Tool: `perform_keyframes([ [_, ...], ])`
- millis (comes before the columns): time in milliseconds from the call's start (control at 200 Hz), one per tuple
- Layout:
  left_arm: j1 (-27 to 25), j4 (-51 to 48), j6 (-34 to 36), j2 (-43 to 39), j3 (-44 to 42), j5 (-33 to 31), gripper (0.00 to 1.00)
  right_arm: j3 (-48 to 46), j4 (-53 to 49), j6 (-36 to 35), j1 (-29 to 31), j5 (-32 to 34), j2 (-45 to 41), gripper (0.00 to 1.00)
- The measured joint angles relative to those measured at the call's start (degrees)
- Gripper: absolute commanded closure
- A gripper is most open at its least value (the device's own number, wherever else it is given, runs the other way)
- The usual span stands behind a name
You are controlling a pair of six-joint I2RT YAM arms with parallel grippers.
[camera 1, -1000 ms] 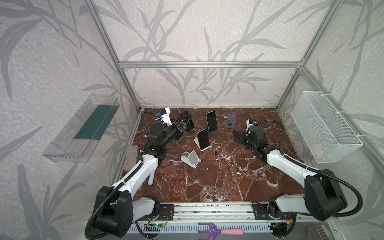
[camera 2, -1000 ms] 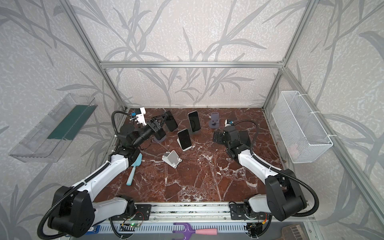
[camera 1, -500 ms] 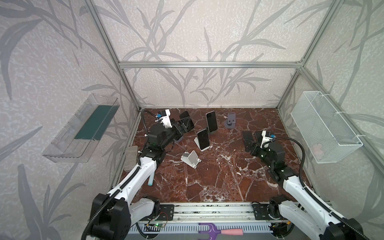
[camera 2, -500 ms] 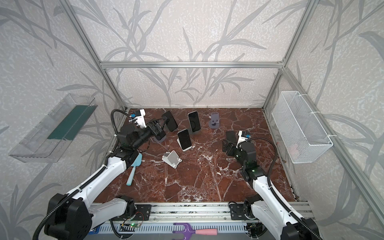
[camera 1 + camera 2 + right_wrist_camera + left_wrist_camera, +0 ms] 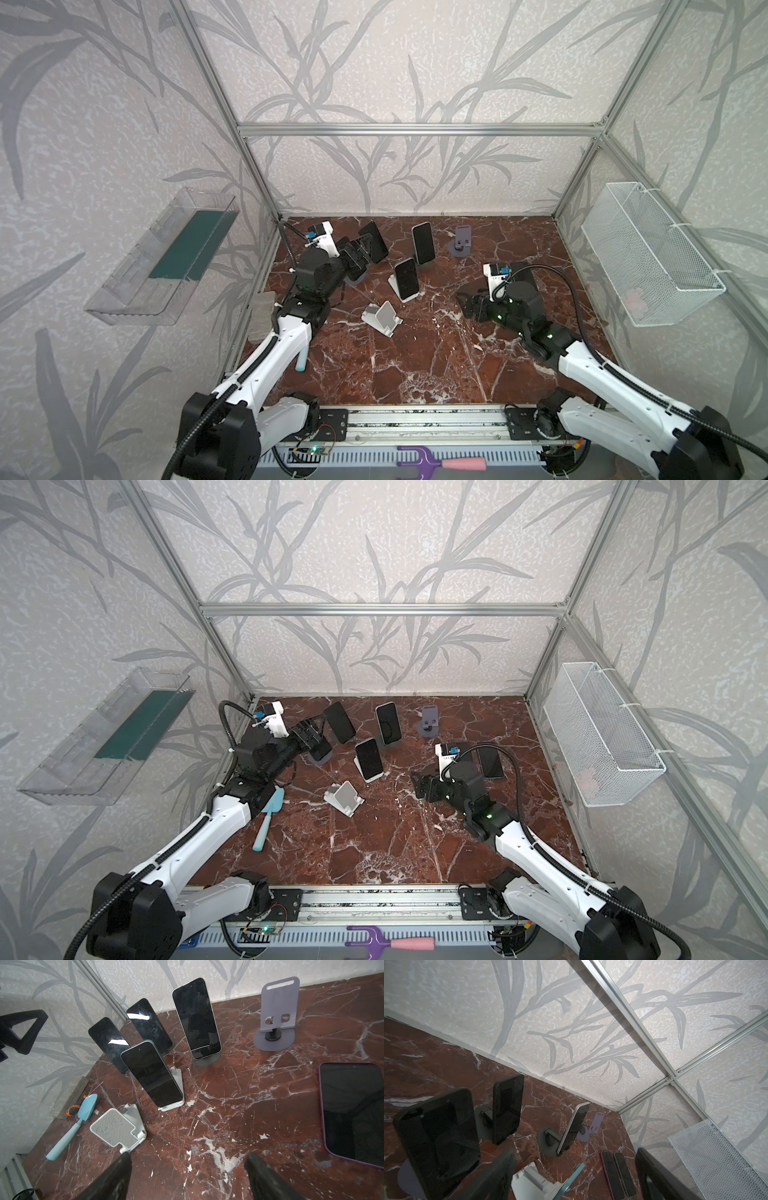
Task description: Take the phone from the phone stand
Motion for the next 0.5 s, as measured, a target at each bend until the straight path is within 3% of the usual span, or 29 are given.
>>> perform_keyframes([
  [100, -0.02, -0.33, -0.63, 0.00, -0.04, -1.31, 0.10, 5.03, -0.15, 0.81, 1.20, 3.43, 6.67, 0.12],
  [220, -0.42, -0.72, -0.57, 0.00, -0.28, -3.43, 0.09, 12.79, 0.52, -4.04, 4.50, 5.09, 11.34, 0.06],
  [365, -0.66, -1.07, -0.35, 0.00, -0.39, -4.61, 0.09, 15.63, 2.91, -11.34, 8.28, 4.46, 11.91, 0.17],
  [500, -0.66, -1.07, -0.37, 0.02, -0.39, -4.55, 0.09, 15.63, 4.22, -13.99, 8.35, 4.55, 13.68, 0.17],
])
